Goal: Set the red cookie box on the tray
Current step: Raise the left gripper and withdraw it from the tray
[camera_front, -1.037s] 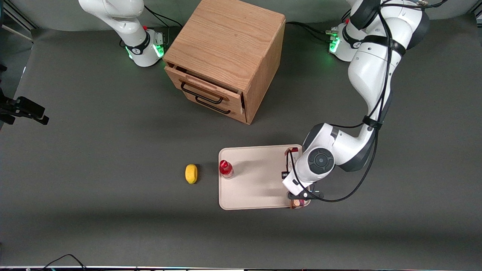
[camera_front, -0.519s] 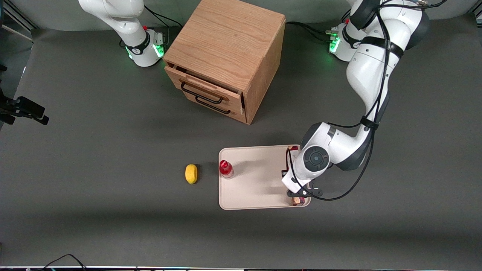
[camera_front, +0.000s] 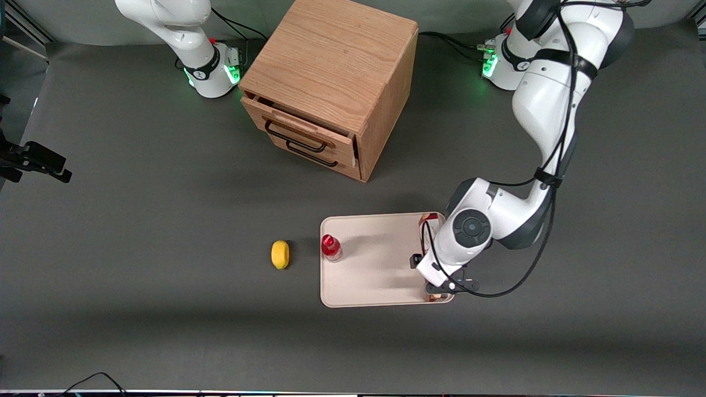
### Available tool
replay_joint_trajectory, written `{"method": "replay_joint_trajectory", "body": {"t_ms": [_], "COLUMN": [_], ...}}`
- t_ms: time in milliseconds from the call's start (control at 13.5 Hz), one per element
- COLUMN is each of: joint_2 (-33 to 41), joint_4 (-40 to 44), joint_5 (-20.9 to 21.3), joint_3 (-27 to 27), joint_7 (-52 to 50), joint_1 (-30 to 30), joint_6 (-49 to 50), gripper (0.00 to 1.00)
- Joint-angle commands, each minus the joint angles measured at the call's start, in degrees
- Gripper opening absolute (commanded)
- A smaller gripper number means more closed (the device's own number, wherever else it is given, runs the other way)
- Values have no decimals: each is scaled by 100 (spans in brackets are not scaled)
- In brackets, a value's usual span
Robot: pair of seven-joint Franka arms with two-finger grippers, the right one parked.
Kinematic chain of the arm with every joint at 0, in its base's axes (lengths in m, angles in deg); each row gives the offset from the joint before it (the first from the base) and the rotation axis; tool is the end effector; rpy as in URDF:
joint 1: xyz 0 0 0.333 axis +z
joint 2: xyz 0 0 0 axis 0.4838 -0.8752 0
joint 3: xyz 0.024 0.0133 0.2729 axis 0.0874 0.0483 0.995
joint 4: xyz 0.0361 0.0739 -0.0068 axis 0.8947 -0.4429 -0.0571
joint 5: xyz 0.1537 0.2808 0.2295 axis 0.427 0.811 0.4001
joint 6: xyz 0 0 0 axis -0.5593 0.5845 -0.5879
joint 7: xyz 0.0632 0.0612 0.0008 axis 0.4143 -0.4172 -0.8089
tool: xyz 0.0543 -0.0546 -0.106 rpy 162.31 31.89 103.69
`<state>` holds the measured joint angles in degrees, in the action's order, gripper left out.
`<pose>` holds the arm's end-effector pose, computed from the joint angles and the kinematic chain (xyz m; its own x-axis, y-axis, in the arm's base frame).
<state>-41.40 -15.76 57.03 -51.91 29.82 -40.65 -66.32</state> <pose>0.6528 -0.3025 0.1996 0.9954 0.0745 0.0600 0.0707 -0.9955 0.0633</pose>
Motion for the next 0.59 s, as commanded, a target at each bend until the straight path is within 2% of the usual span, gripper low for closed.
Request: {"method": "replay_joint_trajectory", "body": {"t_ms": [0, 148, 222, 519], "joint_2": [712, 1299, 1590, 2776], "joint_4": [-273, -517, -623, -843], "joint_5": [-483, -1072, -1197, -1198], "joint_3": [-17, -17, -17, -17], "joint_7": [-76, 204, 414, 1494], "joint_1": [186, 432, 581, 1362], "joint_6": [100, 293, 495, 2145], "gripper": [100, 100, 100, 100]}}
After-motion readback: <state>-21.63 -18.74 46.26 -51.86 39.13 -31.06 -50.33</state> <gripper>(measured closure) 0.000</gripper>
